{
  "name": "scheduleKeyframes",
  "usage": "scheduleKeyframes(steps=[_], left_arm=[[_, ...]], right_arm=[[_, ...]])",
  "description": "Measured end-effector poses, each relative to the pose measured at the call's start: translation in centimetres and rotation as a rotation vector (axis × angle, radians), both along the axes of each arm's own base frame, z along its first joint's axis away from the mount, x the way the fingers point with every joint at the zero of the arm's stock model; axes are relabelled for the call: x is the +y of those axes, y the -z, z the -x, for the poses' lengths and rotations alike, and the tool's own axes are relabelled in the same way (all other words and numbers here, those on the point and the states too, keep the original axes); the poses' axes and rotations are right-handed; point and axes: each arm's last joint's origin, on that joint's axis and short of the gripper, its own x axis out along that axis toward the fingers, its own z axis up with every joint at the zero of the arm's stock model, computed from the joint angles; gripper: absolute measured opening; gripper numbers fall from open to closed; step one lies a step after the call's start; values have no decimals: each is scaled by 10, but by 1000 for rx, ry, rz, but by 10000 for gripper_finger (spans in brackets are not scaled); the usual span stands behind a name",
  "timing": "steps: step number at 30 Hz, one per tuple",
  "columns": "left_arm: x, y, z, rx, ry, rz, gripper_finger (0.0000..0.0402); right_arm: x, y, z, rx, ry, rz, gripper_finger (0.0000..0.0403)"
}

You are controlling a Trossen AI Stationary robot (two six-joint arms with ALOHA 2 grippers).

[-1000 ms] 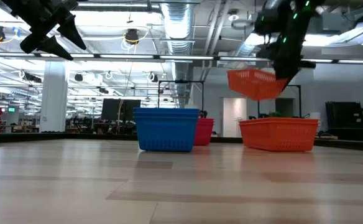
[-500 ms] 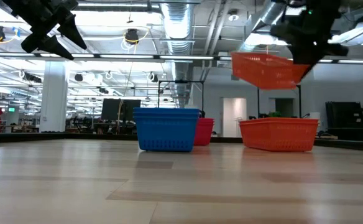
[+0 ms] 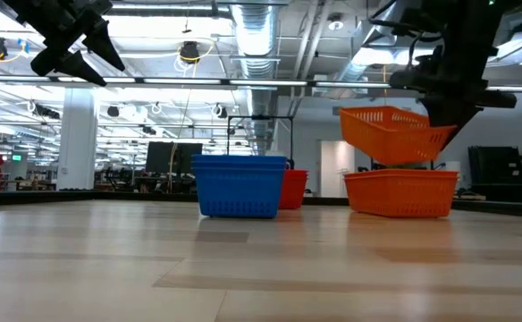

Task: Stack baskets by color
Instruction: Stack the orange bin into the stacked orange bins

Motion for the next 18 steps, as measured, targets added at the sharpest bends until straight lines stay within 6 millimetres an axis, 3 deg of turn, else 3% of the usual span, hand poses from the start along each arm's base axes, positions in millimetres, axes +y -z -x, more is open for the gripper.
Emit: scheduleKeyframes(steps=[8,18], left_arm=[[0,0,0,3,2,0,263],[0,0,0,14,13,-9,263]], right_arm=[[0,4,-3,13,1,-15,15],[1,15,-11,75,-10,-56,58]])
